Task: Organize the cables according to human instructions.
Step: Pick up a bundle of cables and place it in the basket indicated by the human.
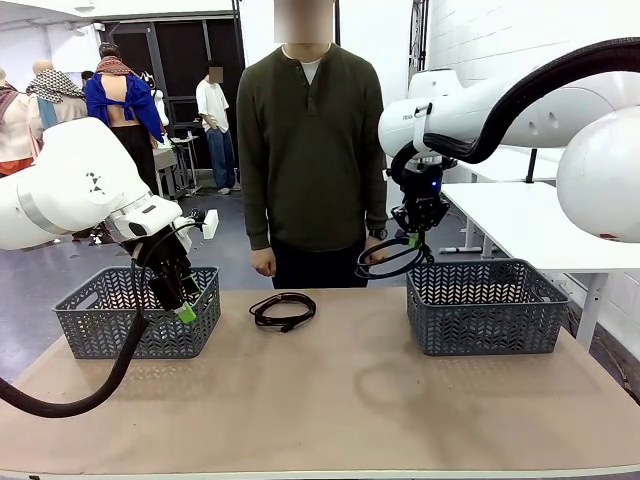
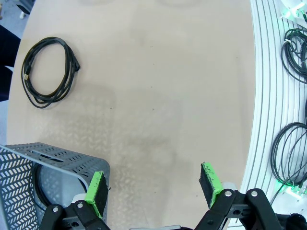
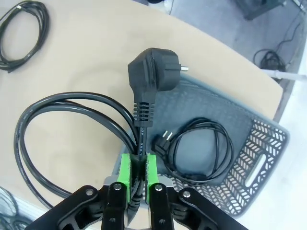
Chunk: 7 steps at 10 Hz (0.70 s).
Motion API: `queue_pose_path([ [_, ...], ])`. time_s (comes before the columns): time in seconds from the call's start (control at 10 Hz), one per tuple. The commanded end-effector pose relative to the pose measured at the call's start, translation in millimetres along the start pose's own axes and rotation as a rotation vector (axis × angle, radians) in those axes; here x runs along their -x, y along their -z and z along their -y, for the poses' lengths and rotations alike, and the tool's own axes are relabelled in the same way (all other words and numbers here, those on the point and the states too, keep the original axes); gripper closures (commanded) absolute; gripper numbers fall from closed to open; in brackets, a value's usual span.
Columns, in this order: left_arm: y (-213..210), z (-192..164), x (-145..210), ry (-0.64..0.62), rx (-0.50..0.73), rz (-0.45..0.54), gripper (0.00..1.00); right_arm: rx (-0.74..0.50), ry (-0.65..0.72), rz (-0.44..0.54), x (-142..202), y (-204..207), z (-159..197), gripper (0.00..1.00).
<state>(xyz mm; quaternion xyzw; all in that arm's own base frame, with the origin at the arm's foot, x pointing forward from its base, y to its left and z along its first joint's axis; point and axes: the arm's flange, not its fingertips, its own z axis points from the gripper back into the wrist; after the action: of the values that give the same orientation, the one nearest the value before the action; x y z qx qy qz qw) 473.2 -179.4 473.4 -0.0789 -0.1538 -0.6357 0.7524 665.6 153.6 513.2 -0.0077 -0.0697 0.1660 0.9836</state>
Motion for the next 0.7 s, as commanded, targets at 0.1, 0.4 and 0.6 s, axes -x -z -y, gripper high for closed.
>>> queue_pose_path([
  [0.1, -1, 1, 0, 0.000, -0.002, 0.000, 0.00, 0.004, -0.001, -0.003, -5, -2, 1, 1.00],
  [0.4, -1, 1, 0, 0.000, -0.002, 0.000, 0.00, 0.000, -0.001, -0.001, 0, 0, 0, 1.00],
  [0.6, -1, 1, 0, 0.000, -0.002, 0.000, 0.00, 0.038, 0.083, 0.021, 2, -13, 22, 1.00],
])
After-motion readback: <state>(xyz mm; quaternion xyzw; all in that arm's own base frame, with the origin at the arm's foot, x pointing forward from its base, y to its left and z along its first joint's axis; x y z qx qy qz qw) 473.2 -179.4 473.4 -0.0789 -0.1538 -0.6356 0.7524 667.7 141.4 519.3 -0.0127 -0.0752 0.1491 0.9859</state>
